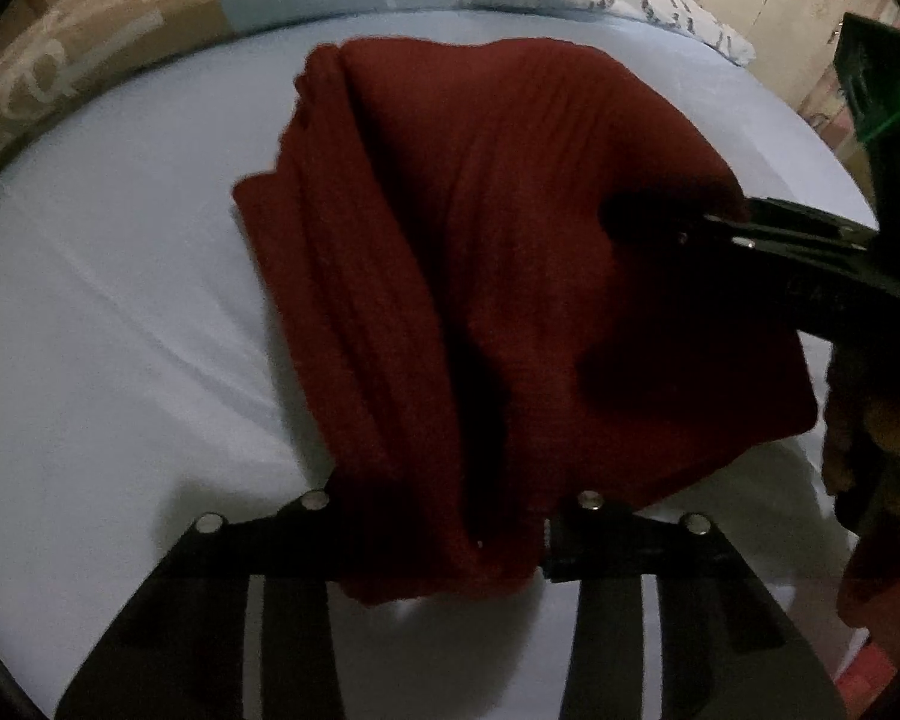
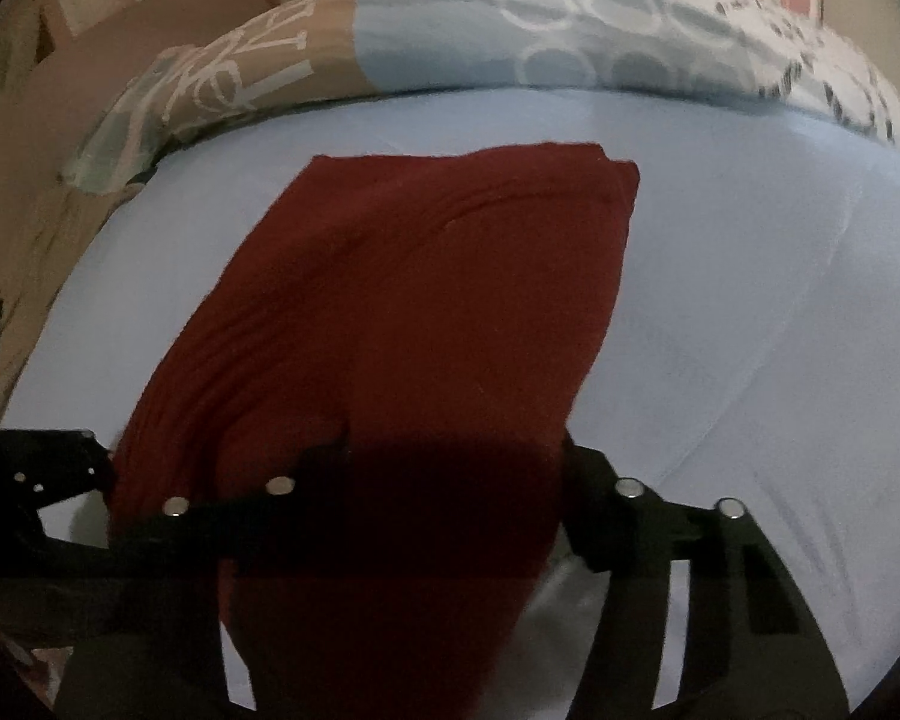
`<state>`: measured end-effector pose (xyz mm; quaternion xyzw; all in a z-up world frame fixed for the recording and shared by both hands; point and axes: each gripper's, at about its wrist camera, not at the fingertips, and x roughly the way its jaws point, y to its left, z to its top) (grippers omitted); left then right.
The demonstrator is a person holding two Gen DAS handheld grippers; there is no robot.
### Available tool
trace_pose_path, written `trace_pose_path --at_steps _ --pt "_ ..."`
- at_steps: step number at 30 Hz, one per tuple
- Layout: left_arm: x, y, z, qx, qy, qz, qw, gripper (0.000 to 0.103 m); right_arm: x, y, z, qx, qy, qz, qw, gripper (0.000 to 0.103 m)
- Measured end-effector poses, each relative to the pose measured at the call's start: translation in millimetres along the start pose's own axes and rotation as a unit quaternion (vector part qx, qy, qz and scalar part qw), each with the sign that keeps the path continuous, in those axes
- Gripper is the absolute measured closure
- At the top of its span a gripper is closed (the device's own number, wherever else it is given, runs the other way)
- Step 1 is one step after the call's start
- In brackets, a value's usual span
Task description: Fold small clothes
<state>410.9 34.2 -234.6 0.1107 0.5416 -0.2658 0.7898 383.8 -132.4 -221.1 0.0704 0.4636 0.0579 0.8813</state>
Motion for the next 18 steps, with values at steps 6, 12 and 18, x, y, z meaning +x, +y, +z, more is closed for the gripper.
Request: trace_pose_path --at_steps 6,12,18 --pt "-17.4 -14.3 0.6 -0.023 -0.025 0.049 0.9982 0.07 -11.7 7.3 3.4 -0.022 -0.026 -0.005 0.999 0.055" --pt "-39.7 -36.9 5.4 -0.029 -0.049 0.059 0.9967 0.073 -43.9 1.7 11.3 -0.034 -0.054 0.0 0.998 0.057" --pt "-50.4 -93.6 -0.4 -0.044 -0.056 0.043 0.9965 0.075 -92.9 -22.9 -11.7 -0.051 -0.063 -0.014 0.997 0.057"
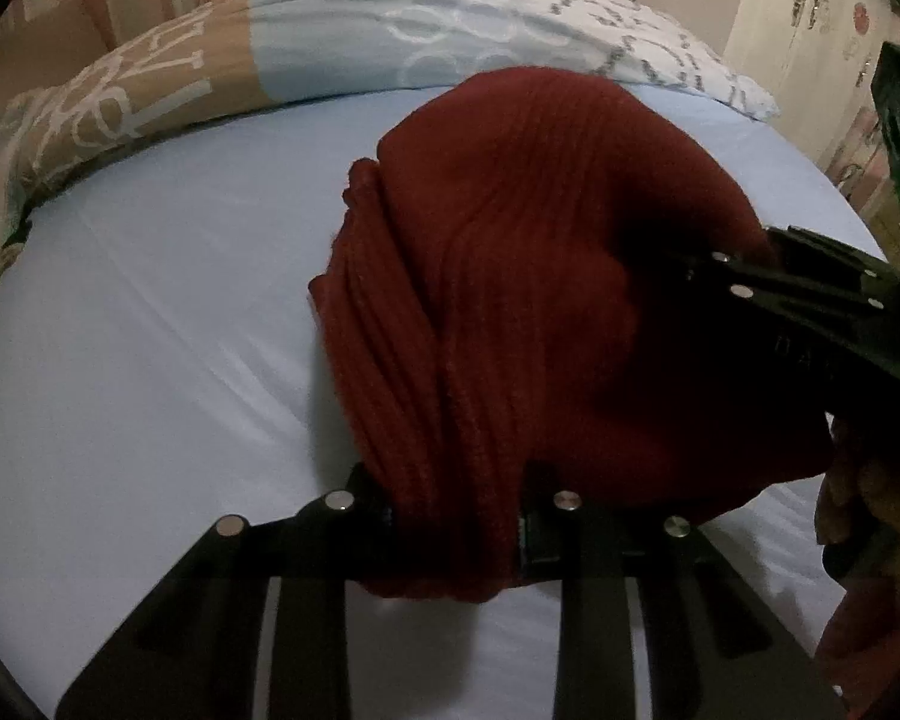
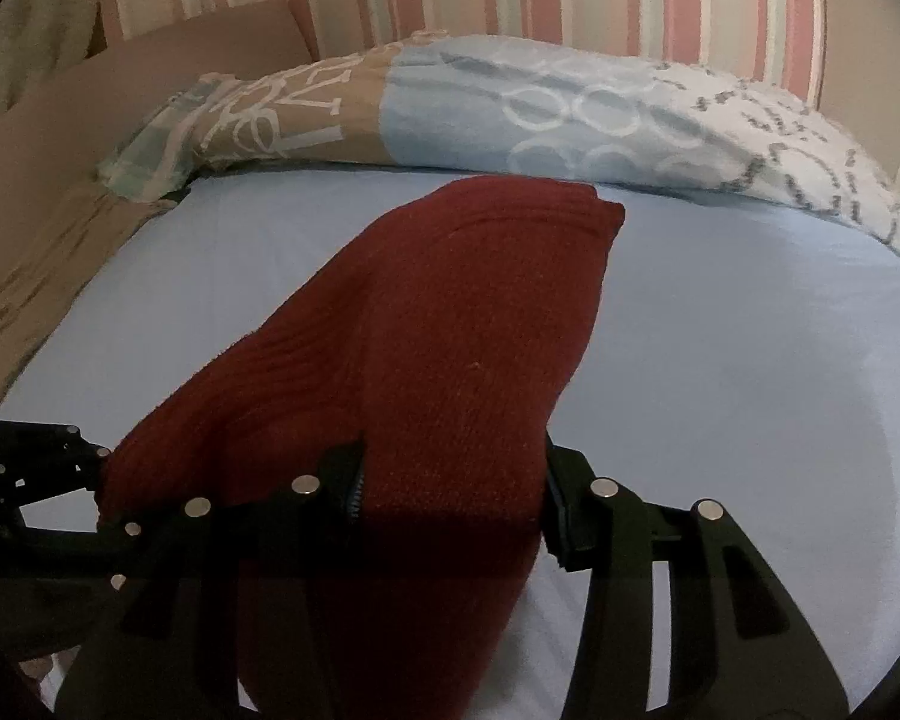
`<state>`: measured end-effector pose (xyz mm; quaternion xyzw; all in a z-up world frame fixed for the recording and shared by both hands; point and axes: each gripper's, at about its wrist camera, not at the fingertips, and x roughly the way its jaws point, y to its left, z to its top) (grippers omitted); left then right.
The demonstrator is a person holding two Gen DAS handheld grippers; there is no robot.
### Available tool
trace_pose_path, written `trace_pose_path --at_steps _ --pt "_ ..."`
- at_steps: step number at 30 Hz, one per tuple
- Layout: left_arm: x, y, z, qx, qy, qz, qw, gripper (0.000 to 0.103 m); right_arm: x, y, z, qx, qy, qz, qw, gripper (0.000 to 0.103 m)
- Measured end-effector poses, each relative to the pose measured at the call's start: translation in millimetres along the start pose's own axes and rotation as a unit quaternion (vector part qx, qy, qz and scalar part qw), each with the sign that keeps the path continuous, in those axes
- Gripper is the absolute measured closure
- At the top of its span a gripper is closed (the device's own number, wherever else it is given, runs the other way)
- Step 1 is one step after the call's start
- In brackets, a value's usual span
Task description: Fold small clothes
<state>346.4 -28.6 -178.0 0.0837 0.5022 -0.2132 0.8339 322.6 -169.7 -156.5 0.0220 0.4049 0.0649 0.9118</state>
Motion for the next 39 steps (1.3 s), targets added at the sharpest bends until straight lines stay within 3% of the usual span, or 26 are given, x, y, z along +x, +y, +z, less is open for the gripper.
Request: trace_pose_path --at_steps 7,13,18,20,23,25,26,28,29,32,34,39 --pt "1.1 -83.5 -25.4 -0.003 0.018 -0.025 0.9995 0.074 -44.3 -48.6 -50.7 -0.024 0.033 -0.032 0.999 0.057" --pt "32.3 -131.0 -41.8 0.001 0.04 -0.011 0.9991 0.074 -35.6 -83.7 -90.2 -0.026 0.065 -0.027 0.997 0.056" --pt "41.7 -137.8 -40.5 0.002 0.033 0.012 0.9994 0.071 -27.6 -92.4 -103.7 -0.018 0.061 -0.019 0.998 0.053" --pt "42.8 -141.1 -39.6 0.009 0.034 0.024 0.9991 0.065 -27.3 -92.9 -102.9 -0.013 0.061 -0.016 0.998 0.051" --pt "42.0 -140.6 -38.1 0.017 0.031 0.041 0.9985 0.047 -28.1 -91.5 -101.4 -0.015 0.069 -0.015 0.997 0.045" --pt "38.5 -139.3 -38.0 0.018 0.026 0.052 0.9981 0.027 -34.1 -91.2 -98.0 -0.011 0.07 -0.009 0.997 0.033" --pt "35.2 -137.4 -38.0 0.017 0.023 0.051 0.9983 0.026 -39.0 -91.4 -96.4 -0.008 0.067 -0.008 0.998 0.028" --pt "28.6 -135.4 -42.0 0.016 0.02 0.048 0.9985 0.021 -58.8 -87.9 -91.8 -0.01 0.041 -0.009 0.999 0.007" --pt "24.5 -133.6 -48.1 0.017 0.018 0.048 0.9985 0.021 -66.7 -85.0 -90.3 -0.012 0.031 -0.012 0.999 0.004" --pt "14.6 -125.1 -58.2 0.009 0.011 0.049 0.9987 0.02 -92.6 -74.7 -90.4 -0.016 0.014 -0.04 0.999 0.003" --pt "12.0 -118.6 -64.2 -0.007 0.01 0.04 0.9991 0.02 -98.2 -67.0 -98.6 -0.026 0.022 -0.081 0.996 0.003" --pt "10.9 -115.5 -76.6 -0.015 0.009 0.045 0.9988 0.019 -91.2 -57.4 -135.0 -0.042 0.054 -0.124 0.99 0.003"
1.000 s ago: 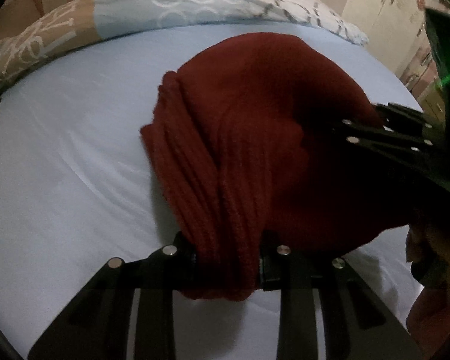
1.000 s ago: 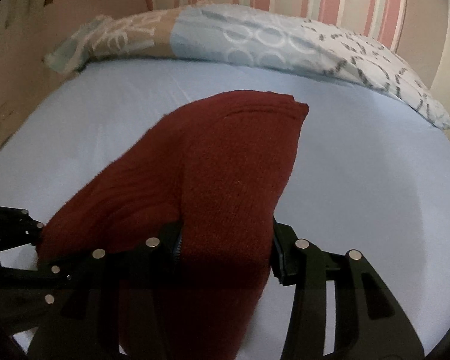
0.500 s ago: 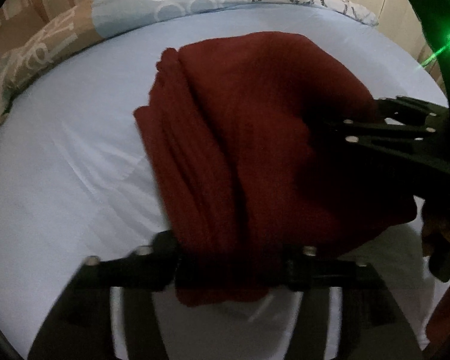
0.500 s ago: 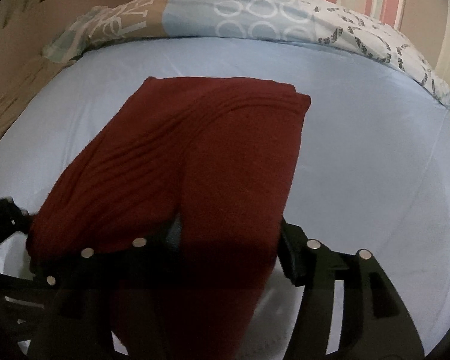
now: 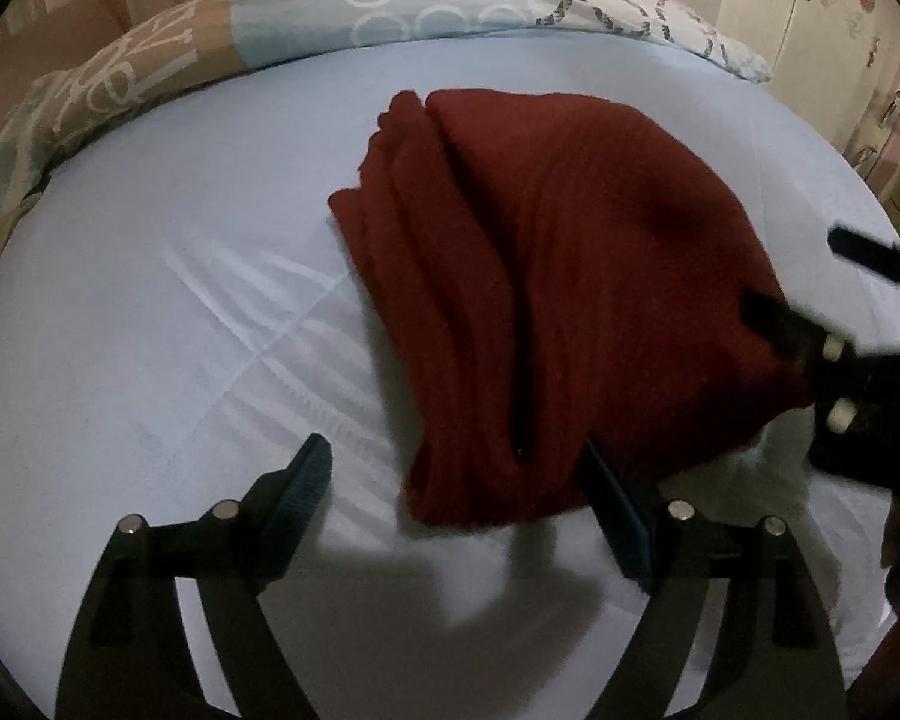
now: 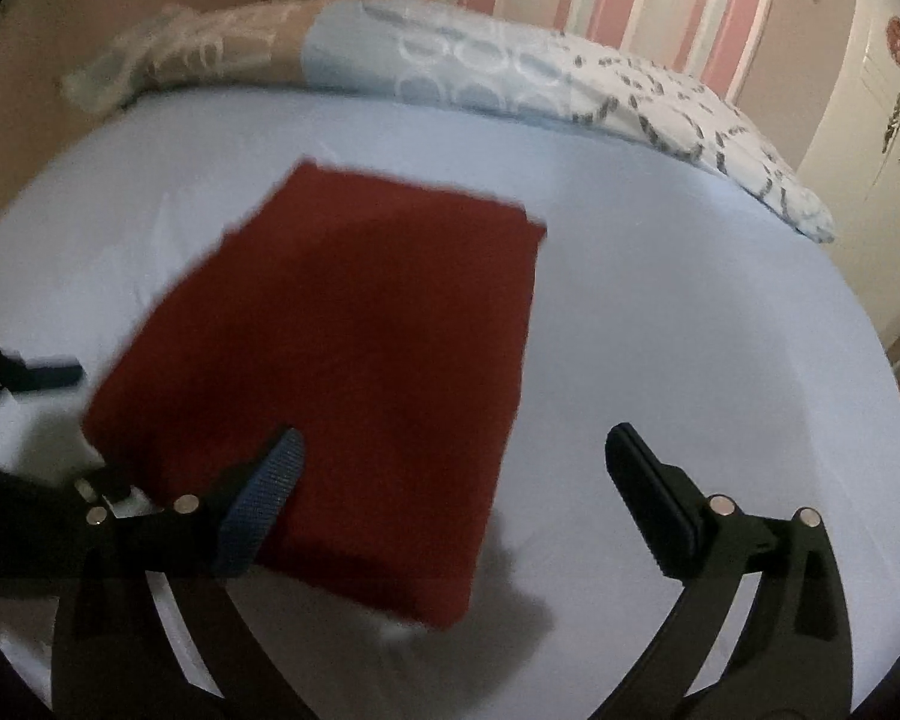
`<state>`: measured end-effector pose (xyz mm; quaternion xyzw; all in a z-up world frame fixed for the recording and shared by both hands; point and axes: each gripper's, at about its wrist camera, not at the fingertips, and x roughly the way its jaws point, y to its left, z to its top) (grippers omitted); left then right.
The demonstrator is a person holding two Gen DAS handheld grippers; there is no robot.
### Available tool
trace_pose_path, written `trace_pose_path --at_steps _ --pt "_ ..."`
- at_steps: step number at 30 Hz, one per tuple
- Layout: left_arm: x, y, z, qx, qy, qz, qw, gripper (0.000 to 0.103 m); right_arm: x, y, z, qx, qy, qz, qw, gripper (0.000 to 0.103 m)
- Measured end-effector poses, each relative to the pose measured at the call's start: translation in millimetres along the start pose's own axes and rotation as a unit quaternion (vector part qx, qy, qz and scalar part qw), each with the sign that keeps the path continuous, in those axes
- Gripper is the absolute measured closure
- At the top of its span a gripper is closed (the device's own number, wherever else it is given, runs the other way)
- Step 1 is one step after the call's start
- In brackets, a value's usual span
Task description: Fold small clothes
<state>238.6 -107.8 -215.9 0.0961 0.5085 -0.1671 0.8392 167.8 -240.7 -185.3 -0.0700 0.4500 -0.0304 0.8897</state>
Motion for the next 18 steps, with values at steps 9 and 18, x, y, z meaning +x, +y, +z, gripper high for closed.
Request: trace_pose_path --at_steps 9,18 --pt "10.0 18.9 -17.0 -0.022 0.005 0.0 0.9997 0.005 33.7 -2.0 -28.8 -0.002 0.042 -0.04 0.998 0.003" --pt "10.7 18.6 -18.3 -0.008 0.003 0.008 0.9999 0.001 40.0 -7.5 -30.6 0.009 0.047 -0.029 0.998 0.003"
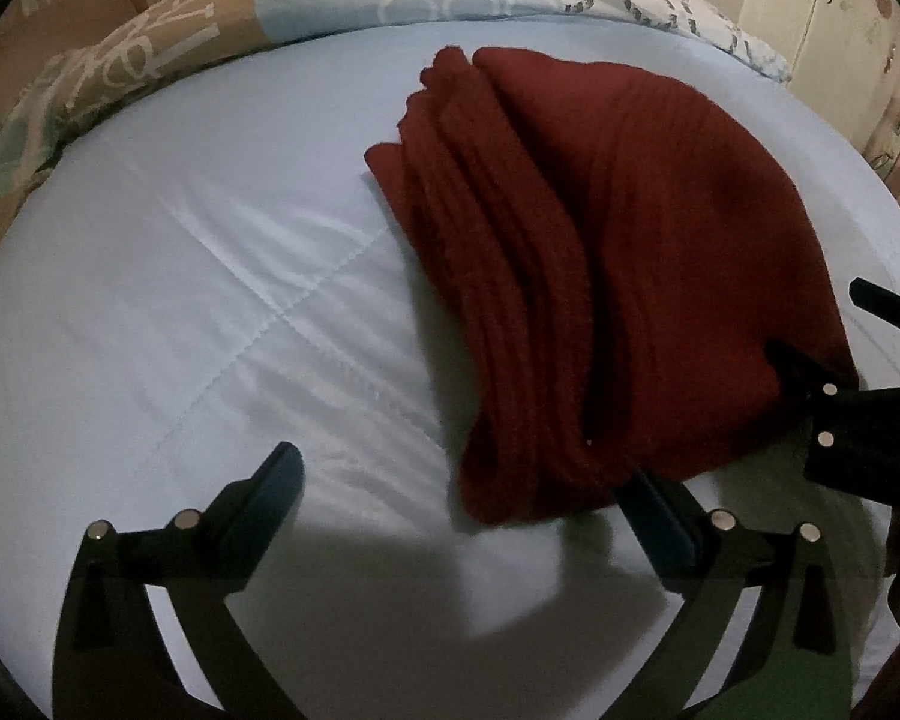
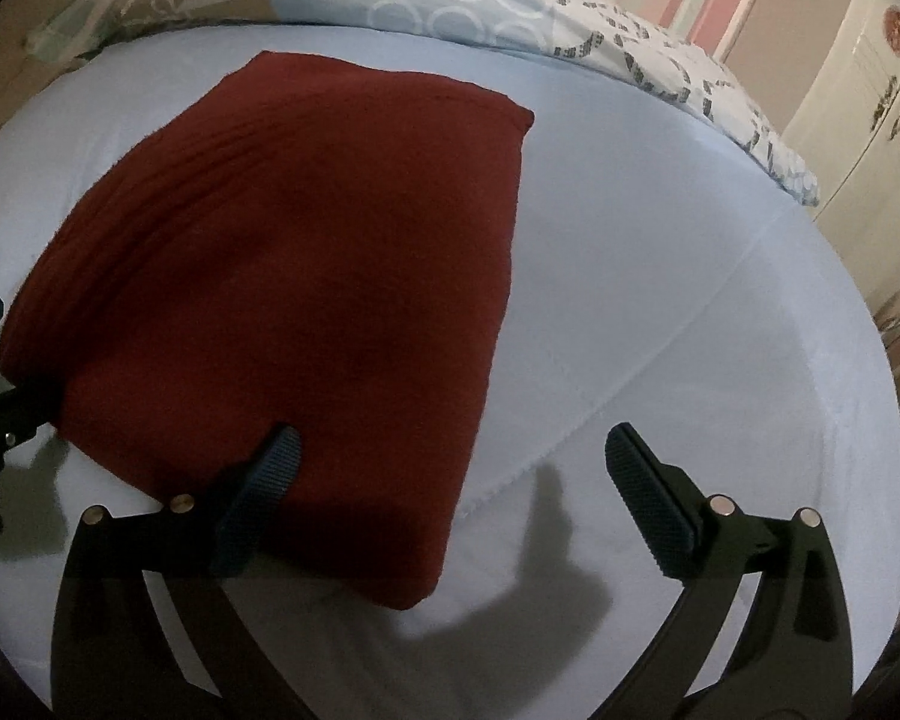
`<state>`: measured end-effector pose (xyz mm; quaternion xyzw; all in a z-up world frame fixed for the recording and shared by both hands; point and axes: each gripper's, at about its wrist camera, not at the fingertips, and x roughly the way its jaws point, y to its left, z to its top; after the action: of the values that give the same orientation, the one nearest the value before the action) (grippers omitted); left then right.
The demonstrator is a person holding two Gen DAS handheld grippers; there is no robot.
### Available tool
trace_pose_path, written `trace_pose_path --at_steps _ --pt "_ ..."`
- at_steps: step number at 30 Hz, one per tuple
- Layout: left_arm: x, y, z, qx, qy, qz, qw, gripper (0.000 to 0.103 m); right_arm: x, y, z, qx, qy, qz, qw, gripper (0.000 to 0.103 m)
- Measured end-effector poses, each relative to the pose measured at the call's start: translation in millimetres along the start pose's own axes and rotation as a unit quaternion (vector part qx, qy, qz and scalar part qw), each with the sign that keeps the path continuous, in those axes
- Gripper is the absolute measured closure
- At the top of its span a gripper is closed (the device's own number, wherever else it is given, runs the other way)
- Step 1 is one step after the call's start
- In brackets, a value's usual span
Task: Fold small clothes
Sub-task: 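Release the folded sweater and lift both grippers away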
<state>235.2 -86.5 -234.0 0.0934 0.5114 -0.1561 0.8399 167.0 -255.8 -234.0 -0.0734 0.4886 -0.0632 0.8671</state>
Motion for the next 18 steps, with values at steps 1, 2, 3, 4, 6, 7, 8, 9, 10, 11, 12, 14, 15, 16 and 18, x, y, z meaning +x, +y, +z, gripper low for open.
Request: trace_pose_path --at_steps 1,2,3,4,6,7,8,9,10,11,12,14,15,16,18 --pt "-2.9 -1.4 0.3 0.001 -0.001 0.002 1.0 0.001 -2.5 -0.3 1.9 0.001 0.001 0.002 1.0 0.003" --pt "-7.2 -2.2 -0.1 0.002 -0.002 0.003 1.0 0.001 -8.7 -1.2 3.8 0.001 -0.001 0.007 1.0 0.003" --pt "-14.2 -2.3 0.0 0.001 -0.003 0.005 1.0 0.001 -19.0 -2.6 6.3 0.003 -0.007 0.013 1.0 0.003" --pt "-21.5 -1.8 0.1 -0.001 -0.006 0.008 1.0 0.002 -29.5 -3.2 8.0 0.007 -0.013 0.02 1.0 0.003" --pt "-40.8 1.8 -0.5 -0.007 -0.018 0.014 0.9997 0.002 -59.0 -8.9 15.7 0.024 -0.034 0.05 0.998 0.003" --pt "-50.2 4.3 -0.2 -0.01 -0.022 0.016 0.9996 0.002 -73.8 -10.7 19.1 0.031 -0.045 0.064 0.996 0.003" --pt "-62.1 8.3 0.0 -0.015 -0.025 0.02 0.9994 0.002 -85.1 -10.5 21.6 0.036 -0.052 0.074 0.995 0.003" --pt "-70.6 11.3 0.3 -0.021 -0.027 0.023 0.9991 0.002 -101.5 -11.8 25.5 0.044 -0.062 0.09 0.993 0.003" --pt "-79.3 14.7 0.2 -0.028 -0.031 0.025 0.9988 0.002 -112.4 -11.2 28.3 0.049 -0.067 0.096 0.992 0.003" --pt "-89.5 18.4 -0.3 -0.034 -0.037 0.027 0.9984 0.002 -122.7 -10.9 30.1 0.053 -0.071 0.099 0.991 0.003" --pt "-103.1 22.8 -1.5 -0.042 -0.046 0.03 0.9976 0.002 -136.9 -9.8 31.2 0.059 -0.079 0.102 0.99 0.003" --pt "-129.3 30.3 -5.3 -0.054 -0.064 0.044 0.9955 0.002 -155.3 -6.5 31.5 0.063 -0.093 0.102 0.988 0.003" --pt "-139.5 31.9 -6.7 -0.058 -0.071 0.049 0.9946 0.002 -164.5 -3.7 30.5 0.064 -0.102 0.101 0.988 0.003" --pt "-149.1 33.6 -8.8 -0.06 -0.077 0.053 0.9938 0.002 -175.7 -0.1 28.4 0.064 -0.115 0.095 0.987 0.003" --pt "-167.7 34.1 -13.2 -0.062 -0.088 0.066 0.992 0.002 -191.9 3.7 26.3 0.066 -0.133 0.082 0.986 0.003"
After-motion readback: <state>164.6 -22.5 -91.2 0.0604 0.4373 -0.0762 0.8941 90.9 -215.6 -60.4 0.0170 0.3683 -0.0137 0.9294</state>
